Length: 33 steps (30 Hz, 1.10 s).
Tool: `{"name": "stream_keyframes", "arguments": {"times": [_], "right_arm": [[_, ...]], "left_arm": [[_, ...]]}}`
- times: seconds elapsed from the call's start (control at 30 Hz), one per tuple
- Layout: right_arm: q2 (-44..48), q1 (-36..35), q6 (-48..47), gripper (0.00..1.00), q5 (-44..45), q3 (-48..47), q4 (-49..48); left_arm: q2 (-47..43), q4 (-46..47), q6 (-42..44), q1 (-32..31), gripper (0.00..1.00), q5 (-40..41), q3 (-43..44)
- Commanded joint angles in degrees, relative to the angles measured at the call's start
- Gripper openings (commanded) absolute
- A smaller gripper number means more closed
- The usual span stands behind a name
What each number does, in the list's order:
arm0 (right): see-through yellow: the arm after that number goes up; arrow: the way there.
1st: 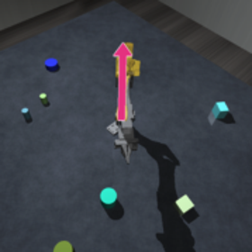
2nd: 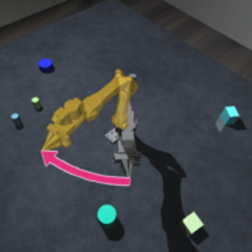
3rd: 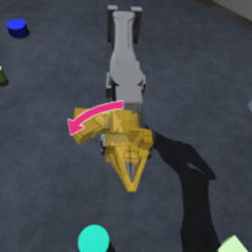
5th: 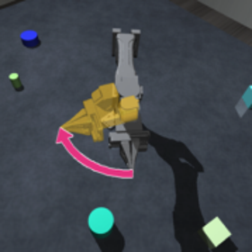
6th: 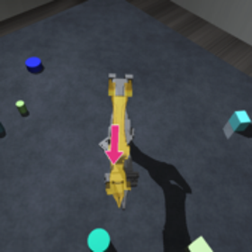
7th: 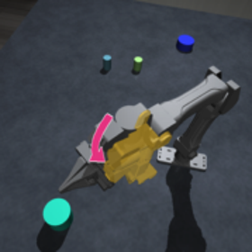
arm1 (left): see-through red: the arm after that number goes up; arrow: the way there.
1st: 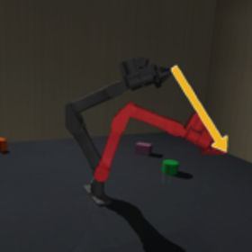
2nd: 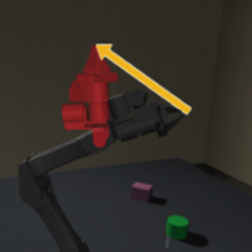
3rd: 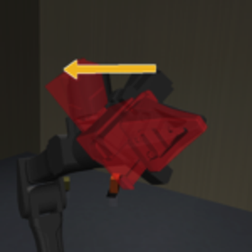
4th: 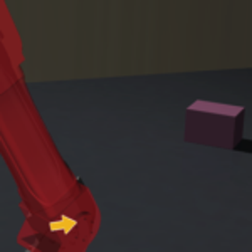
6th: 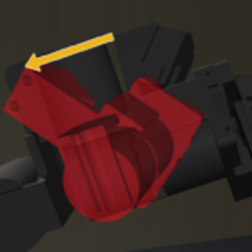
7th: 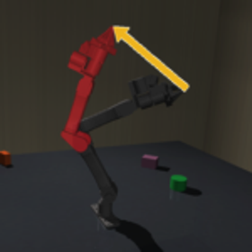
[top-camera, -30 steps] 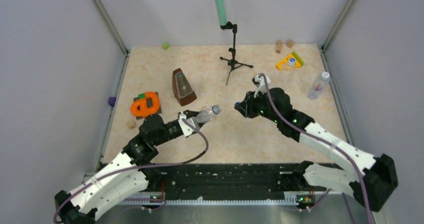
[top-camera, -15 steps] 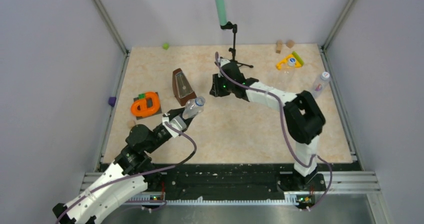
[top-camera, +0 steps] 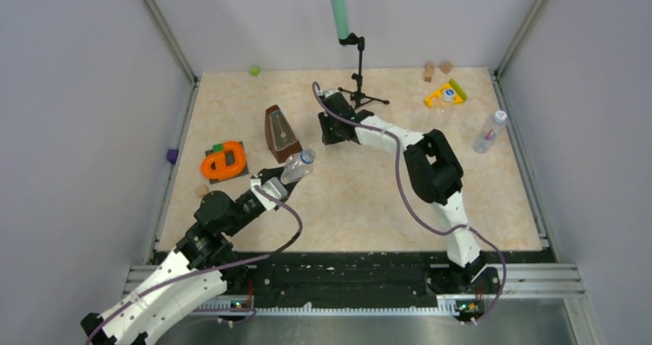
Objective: Unscrew the bottle caps
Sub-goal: Place the bottle cap at the center of the board, then move the bottle cap to the center of the board.
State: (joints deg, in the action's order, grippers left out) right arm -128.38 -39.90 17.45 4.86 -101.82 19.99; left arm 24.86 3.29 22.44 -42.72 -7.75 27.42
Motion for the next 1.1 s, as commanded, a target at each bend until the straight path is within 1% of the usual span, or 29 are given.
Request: {"name": "stream_keyframes", "arguments": {"times": [0.0,0.13,0.37,0.5,0.6,0.73,0.87,0.97,1.03,1.07], "right_arm": [[-0.4,-0.9,-2.4,0.03,1.9,-2.6,1.2],[-0.3,-1.9,-2.8,0.04,-0.1,-0.6,1.7],[4.6,-4.4,-0.8,0.05,-3.5,9.9,-3.5],[5.8,-6.3,-0.8,0.06,-6.8,12.5,-3.3],[6.5,-8.8,-0.8,0.07,-6.1,14.3,-3.2],[7.7,-10.9,0.7,0.09,-7.1,16.9,-5.7],[8.6,-13.0,1.2,0.13,-8.1,17.8,-5.4],[10.3,-13.9,1.4,0.17,-9.5,20.3,-7.2],[11.1,-14.0,1.5,0.21,-10.7,21.5,-8.1],[11.6,-14.0,1.4,0.25,-10.9,21.8,-7.8]], "left_arm": [[0.0,2.2,-1.3,0.3,0.0,1.2,1.4],[0.5,2.1,-1.2,0.3,0.0,1.3,1.6],[0.1,3.2,-1.2,0.3,0.0,1.3,1.3],[-1.0,4.0,-1.2,0.3,0.0,1.2,1.3],[-1.6,4.3,-1.2,0.3,0.0,1.7,1.1],[-1.6,4.4,-1.1,0.3,0.0,1.9,1.3],[-1.9,3.6,-1.0,0.3,0.0,1.5,2.2],[-2.8,1.9,-0.6,0.3,0.0,1.0,3.6],[-3.5,1.0,0.1,0.3,0.0,1.3,4.4],[-3.8,0.6,0.5,0.3,0.0,1.5,4.7]]}}
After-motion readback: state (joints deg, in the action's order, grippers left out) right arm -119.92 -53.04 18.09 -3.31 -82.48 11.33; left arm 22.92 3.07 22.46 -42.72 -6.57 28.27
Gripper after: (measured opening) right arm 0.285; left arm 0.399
